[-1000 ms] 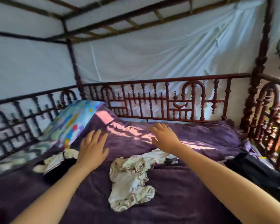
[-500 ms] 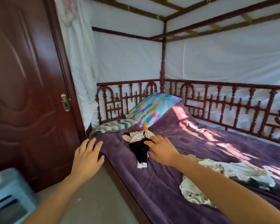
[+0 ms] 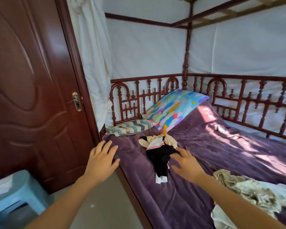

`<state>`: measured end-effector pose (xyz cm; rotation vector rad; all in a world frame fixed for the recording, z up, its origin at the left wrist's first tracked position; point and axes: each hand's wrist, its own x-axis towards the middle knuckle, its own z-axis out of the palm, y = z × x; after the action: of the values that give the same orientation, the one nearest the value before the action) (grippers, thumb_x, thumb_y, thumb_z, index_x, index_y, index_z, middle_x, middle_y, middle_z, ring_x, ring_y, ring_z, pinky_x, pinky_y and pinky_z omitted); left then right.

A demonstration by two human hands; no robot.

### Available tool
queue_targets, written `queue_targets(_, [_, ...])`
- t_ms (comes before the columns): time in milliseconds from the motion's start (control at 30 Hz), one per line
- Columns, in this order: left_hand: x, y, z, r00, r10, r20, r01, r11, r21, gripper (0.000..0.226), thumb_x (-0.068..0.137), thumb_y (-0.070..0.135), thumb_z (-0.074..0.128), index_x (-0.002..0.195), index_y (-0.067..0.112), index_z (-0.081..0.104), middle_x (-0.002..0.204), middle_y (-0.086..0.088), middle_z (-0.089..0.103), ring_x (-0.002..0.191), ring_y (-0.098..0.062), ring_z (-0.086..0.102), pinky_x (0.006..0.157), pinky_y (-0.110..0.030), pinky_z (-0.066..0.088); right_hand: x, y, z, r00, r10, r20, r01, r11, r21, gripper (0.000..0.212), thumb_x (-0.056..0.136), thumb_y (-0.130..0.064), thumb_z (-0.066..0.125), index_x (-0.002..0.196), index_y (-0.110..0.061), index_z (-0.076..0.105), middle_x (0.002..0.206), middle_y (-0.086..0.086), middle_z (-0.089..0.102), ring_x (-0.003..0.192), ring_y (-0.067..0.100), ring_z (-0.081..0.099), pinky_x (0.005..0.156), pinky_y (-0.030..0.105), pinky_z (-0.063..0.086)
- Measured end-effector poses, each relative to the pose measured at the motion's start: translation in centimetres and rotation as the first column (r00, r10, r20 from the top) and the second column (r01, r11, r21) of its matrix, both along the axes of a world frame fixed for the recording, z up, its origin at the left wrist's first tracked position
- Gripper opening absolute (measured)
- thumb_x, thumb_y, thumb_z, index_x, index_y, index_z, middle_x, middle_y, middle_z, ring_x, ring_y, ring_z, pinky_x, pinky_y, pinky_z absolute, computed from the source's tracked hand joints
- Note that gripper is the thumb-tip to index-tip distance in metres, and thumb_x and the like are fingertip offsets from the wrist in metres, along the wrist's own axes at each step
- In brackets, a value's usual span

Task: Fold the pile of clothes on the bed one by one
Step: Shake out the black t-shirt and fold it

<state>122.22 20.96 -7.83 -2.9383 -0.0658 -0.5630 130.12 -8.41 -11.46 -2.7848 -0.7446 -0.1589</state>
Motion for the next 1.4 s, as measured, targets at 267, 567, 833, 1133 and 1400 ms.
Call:
queue_targets(267, [9.0,0.0,-3.9,0.995,-0.008,-0.100,-0.005,0.992,-0.123,0.052,0.087,0.042,0.054,0.133,0.018,0.052,0.144,-0.008,0.043,0.137,-0.032,0.032,0.104,-0.046,0.033,8.9,-0.1,-1.5,0.996,-0.061,-0.060,0.057,0.997,-0.056,0.047,0.095,-0.034,0.047,0.140,-0.027,0.038,0.153,0.001,0.019,0.141,0.020,0.016,0.109,0.034,0.027])
queue_targets(567, [15.2,6.7,-5.6,0.998,-0.006,-0.064,-0.010,0.968,-0.250,0.063,0.087,0.053,0.034,0.140,0.020,0.042,0.148,-0.008,0.035,0.141,-0.029,0.022,0.108,-0.043,0.026,14.3,5.1,-2.4,0.987,-0.083,-0.138,0.070,0.993,-0.091,0.048,0.093,-0.040,0.045,0.139,-0.025,0.040,0.152,0.000,0.019,0.140,0.021,0.019,0.109,0.034,0.026])
queue_targets(833, [21.6,16.0,-5.5,0.991,-0.044,-0.126,0.014,0.974,-0.226,0.057,0.095,0.046,0.038,0.147,0.024,0.025,0.154,-0.002,0.020,0.144,-0.023,0.010,0.112,-0.037,0.017,20.1,13.1,-3.3,0.968,-0.198,-0.152,0.176,0.973,-0.145,0.045,0.095,-0.035,0.046,0.139,-0.028,0.039,0.152,0.000,0.020,0.140,0.022,0.019,0.108,0.032,0.027])
queue_targets(1133, [28.1,25.1,-7.3,0.981,-0.135,-0.142,0.085,0.946,-0.311,0.044,0.082,0.033,0.065,0.120,0.009,0.062,0.125,-0.016,0.058,0.120,-0.039,0.049,0.090,-0.051,0.044,22.8,20.9,-6.6,0.940,-0.277,-0.200,0.246,0.955,-0.165,0.049,0.091,-0.044,0.043,0.137,-0.026,0.042,0.151,0.000,0.022,0.138,0.021,0.024,0.107,0.031,0.030])
queue_targets(1400, [33.2,24.2,-15.5,0.904,-0.231,-0.360,0.092,0.926,-0.366,0.050,0.069,0.046,0.045,0.088,0.010,0.073,0.088,-0.014,0.070,0.081,-0.039,0.067,0.053,-0.044,0.054,23.4,17.9,-14.2,0.725,-0.543,-0.423,0.529,0.833,-0.162,0.046,0.091,-0.032,0.054,0.135,-0.025,0.044,0.140,0.004,0.036,0.131,0.022,0.035,0.106,0.027,0.029])
